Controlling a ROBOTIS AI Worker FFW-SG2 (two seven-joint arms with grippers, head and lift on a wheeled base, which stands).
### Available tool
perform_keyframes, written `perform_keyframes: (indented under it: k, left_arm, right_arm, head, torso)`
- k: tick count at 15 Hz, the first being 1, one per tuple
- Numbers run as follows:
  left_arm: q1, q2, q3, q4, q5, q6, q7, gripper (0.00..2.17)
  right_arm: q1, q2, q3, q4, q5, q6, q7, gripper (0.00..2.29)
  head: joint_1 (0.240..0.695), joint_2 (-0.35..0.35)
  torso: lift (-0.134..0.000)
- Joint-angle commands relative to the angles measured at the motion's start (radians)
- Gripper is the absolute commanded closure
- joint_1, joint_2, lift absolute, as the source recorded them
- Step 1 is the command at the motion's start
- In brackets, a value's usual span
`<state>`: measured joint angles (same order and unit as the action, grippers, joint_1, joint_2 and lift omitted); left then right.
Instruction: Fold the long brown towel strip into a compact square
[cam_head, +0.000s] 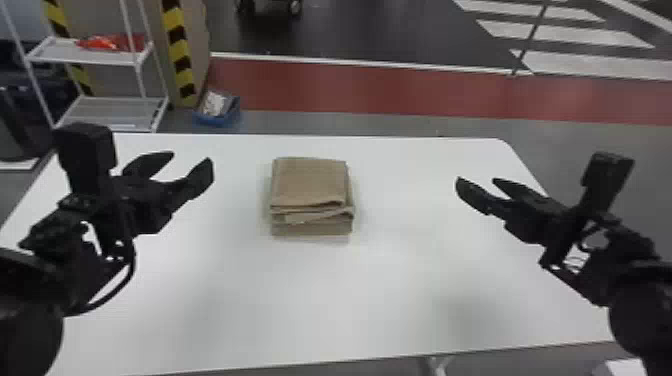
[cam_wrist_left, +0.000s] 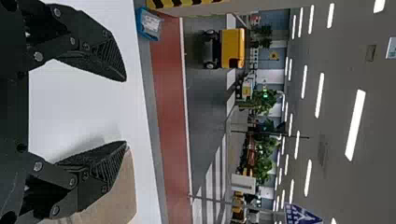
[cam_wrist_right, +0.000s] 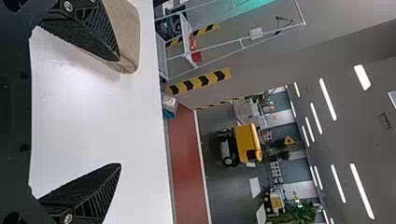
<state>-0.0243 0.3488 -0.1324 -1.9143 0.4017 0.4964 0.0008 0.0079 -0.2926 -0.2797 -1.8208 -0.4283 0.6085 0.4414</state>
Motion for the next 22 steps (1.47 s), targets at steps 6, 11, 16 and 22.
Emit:
perform_keyframes:
  k: [6, 11, 16, 22]
  left_arm:
    - [0.084, -0.103, -0.030, 0.077, -0.190, -0.448, 0.139, 0.05]
    - [0.096, -0.108, -0.053, 0.090, -0.198, -0.463, 0.148, 0.05]
    - [0.092, -0.079, -0.043, 0.106, -0.179, -0.463, 0.143, 0.05]
    - [0.053, -0.077, -0.039, 0.150, -0.165, -0.476, 0.160, 0.05]
  right_arm:
    - [0.043, 0.020, 0.088, 0.026, 0.051, -0.256, -0.058, 0.10]
    - [0.096, 0.082, 0.162, -0.002, 0.092, -0.367, -0.119, 0.10]
    - [0.092, 0.102, 0.191, 0.001, 0.108, -0.379, -0.170, 0.10]
    - [0.095, 0.113, 0.191, 0.014, 0.103, -0.407, -0.221, 0.11]
  head:
    - [0.646, -0.105]
    - [0.642, -0.076]
    - [0.651, -0.047]
    - [0.649, -0.033]
  torso:
    - [-0.120]
    - [-0.120]
    - [-0.120]
    - [-0.120]
